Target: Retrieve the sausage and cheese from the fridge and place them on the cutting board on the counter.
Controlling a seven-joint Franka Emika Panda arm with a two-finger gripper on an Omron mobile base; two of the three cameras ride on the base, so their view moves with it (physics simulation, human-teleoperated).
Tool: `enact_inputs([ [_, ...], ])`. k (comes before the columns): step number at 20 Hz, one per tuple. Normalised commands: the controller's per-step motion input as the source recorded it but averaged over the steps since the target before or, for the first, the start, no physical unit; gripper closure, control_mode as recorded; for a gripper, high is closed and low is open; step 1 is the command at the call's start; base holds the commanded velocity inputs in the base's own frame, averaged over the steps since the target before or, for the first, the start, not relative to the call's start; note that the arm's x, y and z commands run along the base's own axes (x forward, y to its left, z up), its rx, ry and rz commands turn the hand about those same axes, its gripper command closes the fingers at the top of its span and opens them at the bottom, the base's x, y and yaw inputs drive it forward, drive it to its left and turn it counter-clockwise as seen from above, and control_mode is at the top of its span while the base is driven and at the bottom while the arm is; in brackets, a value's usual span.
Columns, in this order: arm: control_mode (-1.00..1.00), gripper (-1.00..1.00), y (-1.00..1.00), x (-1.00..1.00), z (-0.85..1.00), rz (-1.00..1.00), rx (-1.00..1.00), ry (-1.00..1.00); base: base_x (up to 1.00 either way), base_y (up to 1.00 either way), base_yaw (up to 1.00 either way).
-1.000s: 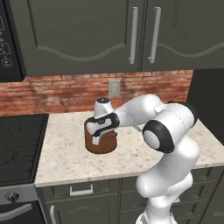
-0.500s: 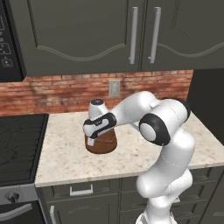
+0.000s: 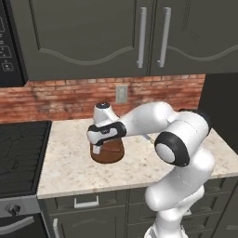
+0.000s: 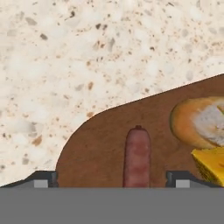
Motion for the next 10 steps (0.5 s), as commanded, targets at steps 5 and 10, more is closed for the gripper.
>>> enact_inputs([
  [5,-1.00,-1.00,-0.02,-0.49,0.99,0.00,0.00,-0.07,0.00,0.00,0.00],
  [10,-1.00,-1.00,-0.09,-0.95,0.86,0.00,0.00,-0.10,0.00,0.00,0.00],
])
